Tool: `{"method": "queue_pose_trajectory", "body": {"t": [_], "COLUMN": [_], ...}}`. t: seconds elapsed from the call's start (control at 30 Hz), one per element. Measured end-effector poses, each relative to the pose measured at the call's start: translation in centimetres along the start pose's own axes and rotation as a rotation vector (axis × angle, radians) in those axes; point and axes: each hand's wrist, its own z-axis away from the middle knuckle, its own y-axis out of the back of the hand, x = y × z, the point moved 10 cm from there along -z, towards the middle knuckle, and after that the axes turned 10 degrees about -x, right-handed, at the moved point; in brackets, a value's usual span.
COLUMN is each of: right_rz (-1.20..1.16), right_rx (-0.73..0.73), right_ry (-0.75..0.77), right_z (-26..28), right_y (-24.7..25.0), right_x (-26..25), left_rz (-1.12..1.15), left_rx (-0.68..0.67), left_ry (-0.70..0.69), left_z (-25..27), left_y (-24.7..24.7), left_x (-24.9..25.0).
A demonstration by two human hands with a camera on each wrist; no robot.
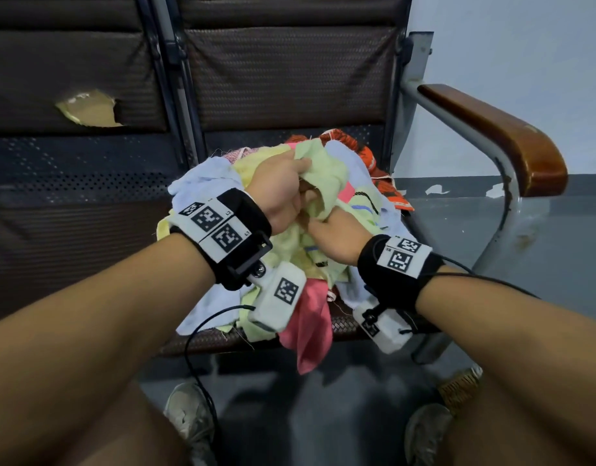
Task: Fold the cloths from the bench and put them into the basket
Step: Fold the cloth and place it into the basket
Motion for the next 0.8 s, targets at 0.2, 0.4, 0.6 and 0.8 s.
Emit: {"method": "queue_pose_trajectory", "body": {"t": [0.2,0.4,0.6,0.8], "right_rz": [-0.068,0.480,0.444,0.552], "right_rx": [0.155,0.001,0.366,0.333], "right_ry": [-0.028,-0.048,-0.029,0.005], "right_z": [-0.3,0.5,2.0,2.4], "right_y": [3.7,4.2,10.8,11.1], "right_x": [1.6,2.9,1.8,3.4], "left_rz": [-0.116,-0.241,-0.376,-0.295], "left_rx": [0.145,0.295,0.292,0.362], "left_ry": [-0.121,-0.164,-0.180,-0.127], "left_z": [-0.2,-0.4,-1.0,-0.8], "left_y": [3.8,8.3,9.6,11.6], "left_x": [1.7,2.7,3.6,2.9]}}
